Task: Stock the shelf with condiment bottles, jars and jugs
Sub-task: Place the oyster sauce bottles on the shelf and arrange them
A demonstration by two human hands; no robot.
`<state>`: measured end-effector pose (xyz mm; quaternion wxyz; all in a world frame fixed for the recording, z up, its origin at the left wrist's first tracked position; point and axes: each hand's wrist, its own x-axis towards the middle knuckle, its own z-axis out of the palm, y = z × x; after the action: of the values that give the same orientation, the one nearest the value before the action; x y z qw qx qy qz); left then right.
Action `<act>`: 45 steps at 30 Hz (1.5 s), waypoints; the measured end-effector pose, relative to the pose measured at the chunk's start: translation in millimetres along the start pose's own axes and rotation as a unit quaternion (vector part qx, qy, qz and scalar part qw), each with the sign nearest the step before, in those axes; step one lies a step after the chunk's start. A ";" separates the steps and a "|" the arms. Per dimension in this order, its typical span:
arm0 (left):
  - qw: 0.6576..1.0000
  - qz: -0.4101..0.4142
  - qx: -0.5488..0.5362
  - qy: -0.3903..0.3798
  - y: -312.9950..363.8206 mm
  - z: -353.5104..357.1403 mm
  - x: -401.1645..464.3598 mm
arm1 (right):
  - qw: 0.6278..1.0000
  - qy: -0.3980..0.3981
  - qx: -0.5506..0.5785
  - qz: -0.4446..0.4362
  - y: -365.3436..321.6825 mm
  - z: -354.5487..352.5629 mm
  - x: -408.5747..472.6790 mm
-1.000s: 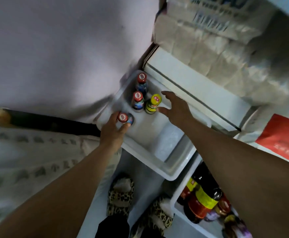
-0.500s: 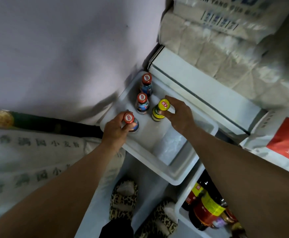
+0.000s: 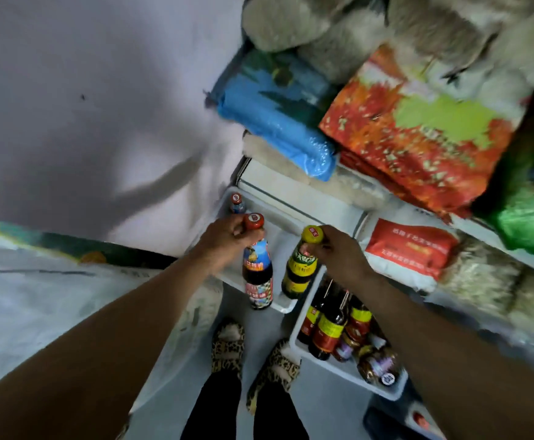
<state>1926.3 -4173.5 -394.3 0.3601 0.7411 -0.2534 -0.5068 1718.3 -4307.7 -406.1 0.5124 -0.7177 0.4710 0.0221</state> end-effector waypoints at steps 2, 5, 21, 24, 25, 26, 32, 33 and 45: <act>1.000 0.018 -0.005 -0.014 46.6 -6.1 -18.7 | 1.000 0.026 0.009 -0.005 -29.9 -29.5 -32.8; 0.997 0.048 -0.024 -0.055 119.2 -16.7 -47.8 | 0.998 0.049 -0.019 -0.032 -81.7 -74.0 -77.4; 0.924 0.371 0.029 -0.084 496.0 -24.2 -199.7 | 0.934 0.276 -0.078 -0.213 -298.0 -338.5 -291.0; 0.909 0.407 0.051 -0.067 538.4 -17.8 -223.7 | 0.926 0.276 -0.061 -0.248 -317.9 -378.4 -315.8; 0.907 0.415 0.049 -0.056 552.2 -14.5 -231.4 | 0.923 0.280 -0.060 -0.258 -324.3 -393.1 -323.6; 0.904 0.422 0.043 -0.046 564.9 -10.9 -238.9 | 0.918 0.286 -0.062 -0.266 -330.8 -407.6 -330.7; 0.881 0.469 0.051 0.026 619.0 15.7 -262.4 | 0.889 0.328 -0.035 -0.317 -354.7 -482.8 -350.6; 0.879 0.474 0.050 0.037 625.0 23.0 -262.4 | 0.885 0.337 -0.038 -0.318 -356.1 -491.9 -348.9; 0.865 0.491 0.065 0.080 675.4 84.1 -206.2 | 0.873 0.406 -0.032 -0.268 -323.5 -551.2 -296.0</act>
<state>1766.9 -4457.5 237.9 0.5325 0.5807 -0.5871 -0.1858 1531.4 -4521.1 238.6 0.2390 -0.7787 0.4258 -0.3940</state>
